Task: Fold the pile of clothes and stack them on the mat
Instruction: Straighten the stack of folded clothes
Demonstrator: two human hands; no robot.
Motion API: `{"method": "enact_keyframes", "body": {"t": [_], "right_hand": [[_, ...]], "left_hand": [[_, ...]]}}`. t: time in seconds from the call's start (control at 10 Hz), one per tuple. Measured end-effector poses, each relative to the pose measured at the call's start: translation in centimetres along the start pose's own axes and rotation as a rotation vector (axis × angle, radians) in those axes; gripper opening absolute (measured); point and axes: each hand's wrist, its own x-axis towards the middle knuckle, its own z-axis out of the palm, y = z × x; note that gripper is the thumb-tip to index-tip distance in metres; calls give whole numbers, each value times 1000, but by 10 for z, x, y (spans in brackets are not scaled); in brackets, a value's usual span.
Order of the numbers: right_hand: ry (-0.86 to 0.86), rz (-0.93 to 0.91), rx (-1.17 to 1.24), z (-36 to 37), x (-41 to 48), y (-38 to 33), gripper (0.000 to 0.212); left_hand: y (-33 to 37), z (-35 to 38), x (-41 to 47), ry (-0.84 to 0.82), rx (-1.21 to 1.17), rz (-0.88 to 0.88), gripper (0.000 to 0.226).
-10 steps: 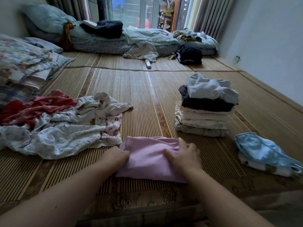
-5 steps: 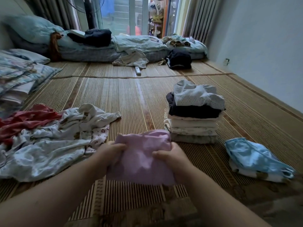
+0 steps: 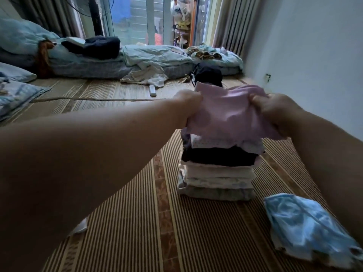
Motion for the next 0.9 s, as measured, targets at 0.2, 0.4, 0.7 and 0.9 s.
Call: {"method": "enact_keyframes", "body": {"t": [0.2,0.4,0.7,0.9], "right_hand": [[-72,-19,-506,26,31,49,47],[-218,86,-590,41,34,79,43],[-184,42,-434,19,15,48,44],[-190,74,-417,14,5,43,61]], "left_hand": [[-46,21,40,35,474,13,44],[-83,29,45,-155,613,-10,35],[-62,13,25,-170,629,73,45],[-65,7,13,-184,600,49,76]]}}
